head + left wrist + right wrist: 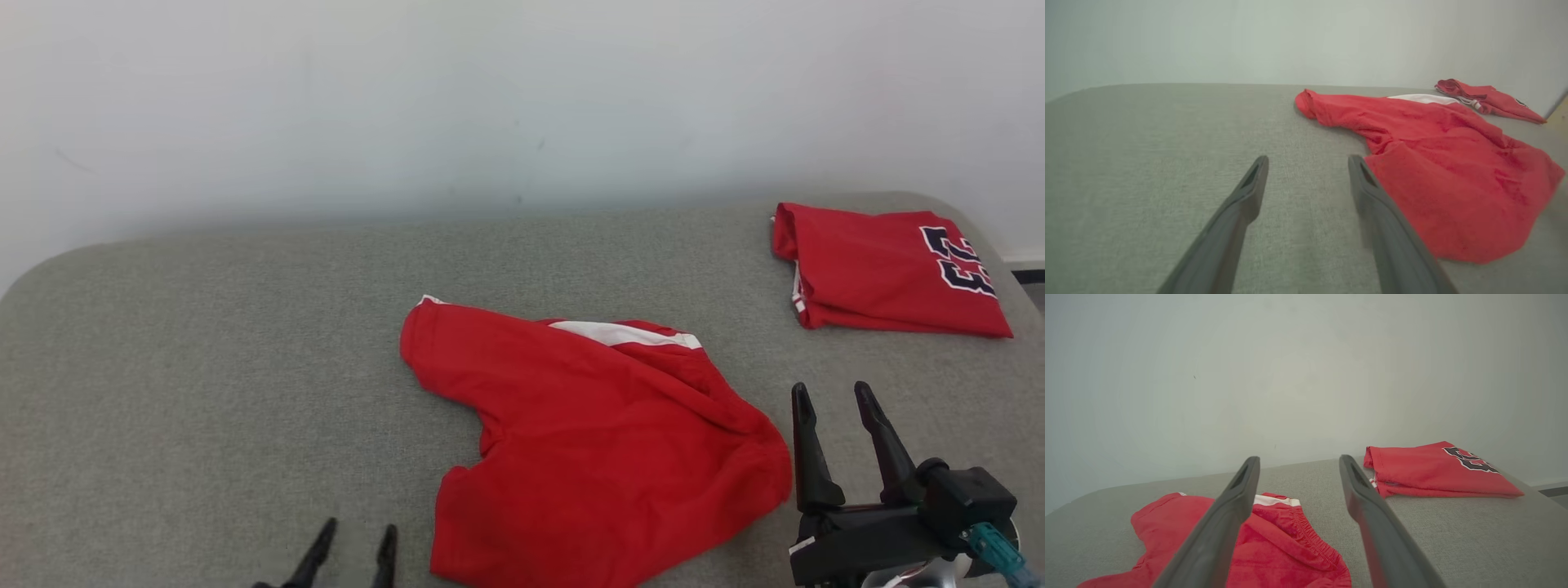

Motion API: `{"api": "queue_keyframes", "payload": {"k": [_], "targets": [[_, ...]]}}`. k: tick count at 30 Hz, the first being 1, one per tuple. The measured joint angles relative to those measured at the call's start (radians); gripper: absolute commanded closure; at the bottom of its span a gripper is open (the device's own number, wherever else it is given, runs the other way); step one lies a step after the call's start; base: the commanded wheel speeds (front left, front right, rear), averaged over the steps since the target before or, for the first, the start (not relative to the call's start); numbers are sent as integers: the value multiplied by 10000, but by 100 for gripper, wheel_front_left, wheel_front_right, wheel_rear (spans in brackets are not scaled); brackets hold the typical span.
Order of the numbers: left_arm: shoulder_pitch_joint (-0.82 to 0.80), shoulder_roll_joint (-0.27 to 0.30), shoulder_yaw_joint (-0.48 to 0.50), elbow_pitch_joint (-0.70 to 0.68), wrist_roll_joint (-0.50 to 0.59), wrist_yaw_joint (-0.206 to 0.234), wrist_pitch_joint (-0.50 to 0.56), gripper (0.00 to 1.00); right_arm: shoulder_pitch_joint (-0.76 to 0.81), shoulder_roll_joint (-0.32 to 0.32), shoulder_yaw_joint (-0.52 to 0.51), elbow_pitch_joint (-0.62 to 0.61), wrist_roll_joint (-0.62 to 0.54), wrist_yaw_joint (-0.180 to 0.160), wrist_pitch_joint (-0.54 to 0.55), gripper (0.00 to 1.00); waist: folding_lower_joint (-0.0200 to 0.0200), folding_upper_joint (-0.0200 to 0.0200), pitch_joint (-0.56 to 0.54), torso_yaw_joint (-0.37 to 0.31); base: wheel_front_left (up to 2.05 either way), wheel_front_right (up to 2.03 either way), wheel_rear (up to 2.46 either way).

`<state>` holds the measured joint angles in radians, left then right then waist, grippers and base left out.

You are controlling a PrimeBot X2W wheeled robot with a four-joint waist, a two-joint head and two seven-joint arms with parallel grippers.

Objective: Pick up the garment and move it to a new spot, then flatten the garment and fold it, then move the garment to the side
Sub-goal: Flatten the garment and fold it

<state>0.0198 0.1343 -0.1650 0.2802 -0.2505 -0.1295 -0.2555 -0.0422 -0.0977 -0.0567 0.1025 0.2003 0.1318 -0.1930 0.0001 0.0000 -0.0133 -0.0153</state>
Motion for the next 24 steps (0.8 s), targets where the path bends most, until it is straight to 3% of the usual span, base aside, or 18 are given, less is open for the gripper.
{"api": "queue_keyframes", "payload": {"k": [6, 17, 18, 19, 20, 24], "targets": [[-538, 236, -1632, 1106, -729, -19, 61, 0, -1, 44, 198, 27, 15, 0, 81, 0, 0, 0, 153, -453, 0, 0, 0], [-1451, 140, -2640, 3279, -1898, -19, 96, 0, -5, 142, 420, 92, 21, 0, 31, 0, 0, 0, 376, -1018, 0, 0, 0], [-1565, 138, -2746, 3428, -1906, -19, 94, 16, -11, 146, 424, 92, 21, 0, 29, 0, 0, 1, 392, -1040, 0, 0, 0], [-1651, 113, -2792, 3545, -2010, -19, 90, 92, -22, 146, 420, 94, 21, 0, 27, 0, 0, 0, 405, -1059, 0, 0, 0], [-1721, 104, -2838, 3653, -2201, -19, 58, 100, -33, 150, 414, 90, 21, 0, 21, 0, 0, 0, 411, -1071, 0, 0, 0], [-2002, 82, -3221, 3864, -2491, -19, 8, 100, -4, 161, 274, 71, 15, 0, -10, 0, 0, 0, 377, -994, 0, 0, 0]]}}
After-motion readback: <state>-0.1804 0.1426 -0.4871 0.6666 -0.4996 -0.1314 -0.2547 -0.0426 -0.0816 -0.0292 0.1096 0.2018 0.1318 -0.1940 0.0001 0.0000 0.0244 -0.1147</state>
